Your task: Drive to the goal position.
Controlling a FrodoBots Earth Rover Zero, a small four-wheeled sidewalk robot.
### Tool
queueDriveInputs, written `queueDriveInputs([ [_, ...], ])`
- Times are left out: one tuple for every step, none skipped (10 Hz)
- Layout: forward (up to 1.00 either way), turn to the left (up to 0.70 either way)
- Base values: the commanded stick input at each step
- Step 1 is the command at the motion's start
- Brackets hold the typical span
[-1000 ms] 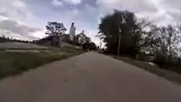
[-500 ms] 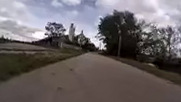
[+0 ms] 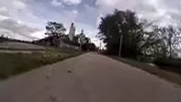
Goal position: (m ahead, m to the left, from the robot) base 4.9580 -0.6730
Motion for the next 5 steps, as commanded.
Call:
queueDriveInputs([
  [0.70, 0.00],
  [0.70, 0.00],
  [0.70, 0.00],
  [0.70, 0.00],
  [0.70, 0.00],
])
